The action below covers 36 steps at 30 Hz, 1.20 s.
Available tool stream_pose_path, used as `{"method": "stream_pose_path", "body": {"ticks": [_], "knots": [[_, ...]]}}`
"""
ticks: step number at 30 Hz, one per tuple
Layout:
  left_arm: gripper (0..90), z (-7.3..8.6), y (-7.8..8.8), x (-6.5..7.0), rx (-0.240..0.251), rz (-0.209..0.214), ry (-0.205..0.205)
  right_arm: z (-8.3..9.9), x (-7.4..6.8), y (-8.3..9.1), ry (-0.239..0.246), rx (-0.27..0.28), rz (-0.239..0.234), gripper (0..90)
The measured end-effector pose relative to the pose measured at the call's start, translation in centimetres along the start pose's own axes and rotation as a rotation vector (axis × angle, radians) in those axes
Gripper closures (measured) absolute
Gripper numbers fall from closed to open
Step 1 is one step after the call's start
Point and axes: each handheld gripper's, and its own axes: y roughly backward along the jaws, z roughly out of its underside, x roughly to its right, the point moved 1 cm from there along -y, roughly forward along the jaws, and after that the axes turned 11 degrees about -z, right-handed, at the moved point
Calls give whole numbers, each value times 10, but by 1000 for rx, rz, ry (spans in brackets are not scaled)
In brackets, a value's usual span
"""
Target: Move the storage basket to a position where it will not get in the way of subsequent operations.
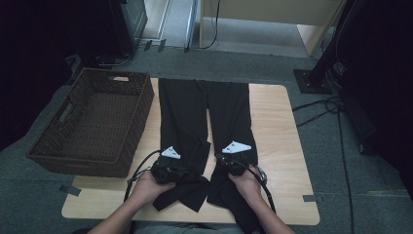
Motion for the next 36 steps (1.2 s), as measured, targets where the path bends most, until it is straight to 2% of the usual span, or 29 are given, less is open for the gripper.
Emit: {"method": "stream_pose_path", "body": {"ticks": [2, 4, 6, 9, 11, 13, 18, 23, 25, 27, 28, 30, 34, 36], "knots": [[720, 2, 2, 2, -1, -3, -19, 1, -2, 0, 3, 3, -5, 892], [704, -1, 3, 0, 1, -20, -14, 1, -2, 1, 2, 1, -10, 892], [704, -7, 7, -6, 50, -22, 31, 1, -1, 1, -5, 4, -13, 892], [655, -19, 11, -15, 98, -30, 60, 1, -2, 0, 3, 4, -7, 892], [610, -30, 11, -24, 123, -58, 82, 2, -2, 0, 1, 9, -9, 892], [548, -39, 8, -32, 126, -73, 110, 2, -2, 1, -8, 10, -12, 891], [501, -56, -9, -51, 109, -141, 163, 2, -1, 1, -10, 10, -14, 890], [460, -65, -22, -65, 109, -185, 194, 2, -1, 1, -21, 13, -16, 890], [446, -67, -28, -69, 103, -182, 205, 2, -2, 0, -24, 16, -16, 890], [446, -67, -34, -70, 101, -185, 195, 2, -2, 0, -22, 16, -14, 890], [452, -67, -35, -69, 114, -182, 190, 2, -2, 0, -19, 17, -13, 890], [532, -67, -37, -67, 124, -188, 165, 2, -2, -1, -19, 21, -15, 890], [774, -67, -41, -61, 126, -217, 105, 1, -4, -3, -22, 24, -17, 890], [898, -67, -42, -59, 117, -213, 91, 1, -6, -4, -18, 26, -15, 890]]}}
